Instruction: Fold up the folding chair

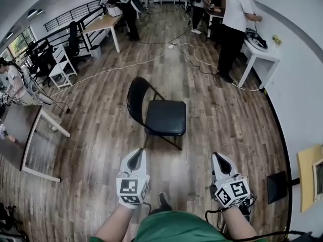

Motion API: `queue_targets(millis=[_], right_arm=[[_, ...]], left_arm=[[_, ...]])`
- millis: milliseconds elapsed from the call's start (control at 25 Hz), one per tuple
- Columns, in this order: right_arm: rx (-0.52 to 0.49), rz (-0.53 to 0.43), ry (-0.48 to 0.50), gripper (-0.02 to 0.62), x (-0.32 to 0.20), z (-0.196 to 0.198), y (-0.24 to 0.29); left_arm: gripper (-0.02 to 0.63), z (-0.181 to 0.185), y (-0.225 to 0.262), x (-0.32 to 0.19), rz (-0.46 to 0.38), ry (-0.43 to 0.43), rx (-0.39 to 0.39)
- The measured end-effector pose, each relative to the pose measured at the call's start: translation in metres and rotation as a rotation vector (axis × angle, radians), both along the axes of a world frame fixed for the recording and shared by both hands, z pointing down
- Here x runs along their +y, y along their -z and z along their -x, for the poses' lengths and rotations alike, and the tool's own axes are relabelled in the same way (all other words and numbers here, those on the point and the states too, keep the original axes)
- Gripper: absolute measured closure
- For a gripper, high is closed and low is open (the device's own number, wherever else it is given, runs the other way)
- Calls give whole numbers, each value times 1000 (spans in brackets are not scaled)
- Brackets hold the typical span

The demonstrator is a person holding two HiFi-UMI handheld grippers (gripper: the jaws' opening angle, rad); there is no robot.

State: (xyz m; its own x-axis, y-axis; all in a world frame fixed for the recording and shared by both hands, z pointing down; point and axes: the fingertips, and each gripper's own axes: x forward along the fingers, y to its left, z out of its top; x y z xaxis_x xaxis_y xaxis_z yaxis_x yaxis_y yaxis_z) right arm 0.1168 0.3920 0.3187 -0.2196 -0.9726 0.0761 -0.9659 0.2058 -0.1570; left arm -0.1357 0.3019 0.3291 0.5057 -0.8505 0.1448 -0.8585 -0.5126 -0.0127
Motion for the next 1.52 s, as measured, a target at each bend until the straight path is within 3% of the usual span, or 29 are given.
queue_targets(millis=[480,680,880,1200,1520], right_arm=[[71,21,-52,592,-88,31,1],[69,26,-46,592,-114,42,-7],[46,47,-40,592,-147,38,-18],[3,48,15,592,-225,27,-38],[-25,82,73,592,-317,-9,-61]], left_arm=[[584,19,-16,-93,32,-54,-4],[584,20,-24,-116,15,-79,-10],[584,15,-35,-145,48,-75,-24],[583,14,-41,-211,48,-10,-66],[584,-9,-58,-283,55,76,-113]])
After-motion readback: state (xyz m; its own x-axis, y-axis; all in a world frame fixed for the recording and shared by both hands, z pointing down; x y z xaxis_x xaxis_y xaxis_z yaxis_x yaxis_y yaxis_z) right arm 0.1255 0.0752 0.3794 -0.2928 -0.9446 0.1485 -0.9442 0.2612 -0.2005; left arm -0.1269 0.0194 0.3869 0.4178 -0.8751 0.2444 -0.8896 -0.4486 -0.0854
